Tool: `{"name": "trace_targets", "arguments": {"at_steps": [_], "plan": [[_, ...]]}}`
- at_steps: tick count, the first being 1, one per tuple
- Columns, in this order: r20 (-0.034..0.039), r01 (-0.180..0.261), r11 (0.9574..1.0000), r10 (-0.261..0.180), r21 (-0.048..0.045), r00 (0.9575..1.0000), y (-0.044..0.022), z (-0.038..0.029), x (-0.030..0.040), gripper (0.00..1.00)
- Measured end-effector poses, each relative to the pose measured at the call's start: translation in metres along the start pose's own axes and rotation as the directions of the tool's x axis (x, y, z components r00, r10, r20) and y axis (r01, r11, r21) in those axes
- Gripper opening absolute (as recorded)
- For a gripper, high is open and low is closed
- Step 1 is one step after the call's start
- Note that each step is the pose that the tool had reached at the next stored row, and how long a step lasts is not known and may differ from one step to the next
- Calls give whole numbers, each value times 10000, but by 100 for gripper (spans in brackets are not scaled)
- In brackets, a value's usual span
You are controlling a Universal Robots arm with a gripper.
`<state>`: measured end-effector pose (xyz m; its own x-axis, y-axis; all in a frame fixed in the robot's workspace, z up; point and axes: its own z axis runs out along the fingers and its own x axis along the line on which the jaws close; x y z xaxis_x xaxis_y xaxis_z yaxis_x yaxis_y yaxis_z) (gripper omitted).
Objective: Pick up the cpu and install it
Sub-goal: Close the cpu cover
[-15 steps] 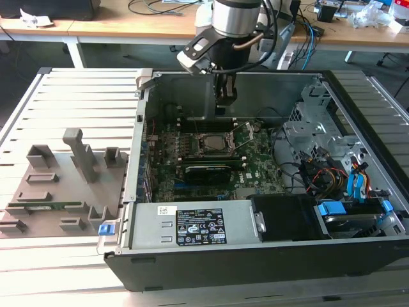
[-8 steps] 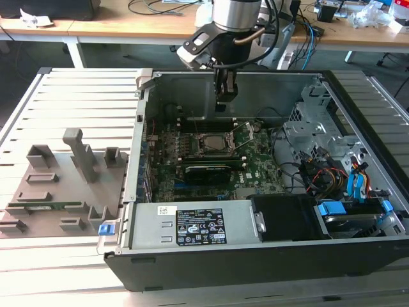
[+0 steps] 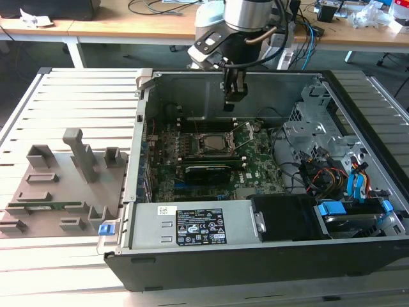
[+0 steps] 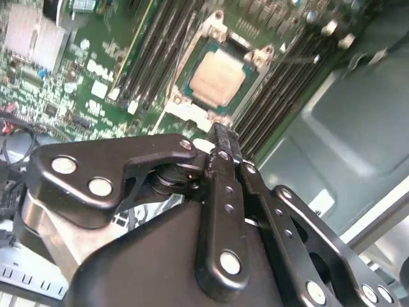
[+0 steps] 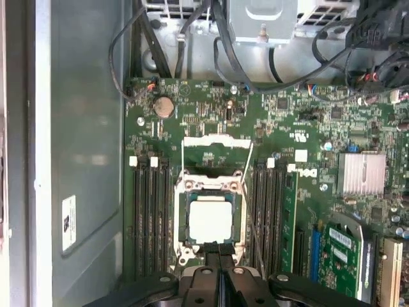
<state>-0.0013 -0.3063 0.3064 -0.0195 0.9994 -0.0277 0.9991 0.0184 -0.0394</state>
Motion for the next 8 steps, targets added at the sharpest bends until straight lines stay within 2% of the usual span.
{"name": "trace_targets", "arguments": {"at_steps": [1, 3, 4, 6, 7, 8], "plan": [[-39, 4, 10000, -3, 88, 10000, 169, 3, -3, 11], [-65, 9, 9998, -8, 219, 10000, 454, 34, -7, 11], [-86, 12, 9997, -10, 240, 10000, 535, 38, -9, 11], [-94, 16, 9996, -13, 288, 10000, 842, 112, -13, 11], [-94, 20, 9996, -18, 290, 10000, 915, 149, -13, 11], [-92, 28, 9996, -25, 290, 10000, 943, 189, -12, 11]]}}
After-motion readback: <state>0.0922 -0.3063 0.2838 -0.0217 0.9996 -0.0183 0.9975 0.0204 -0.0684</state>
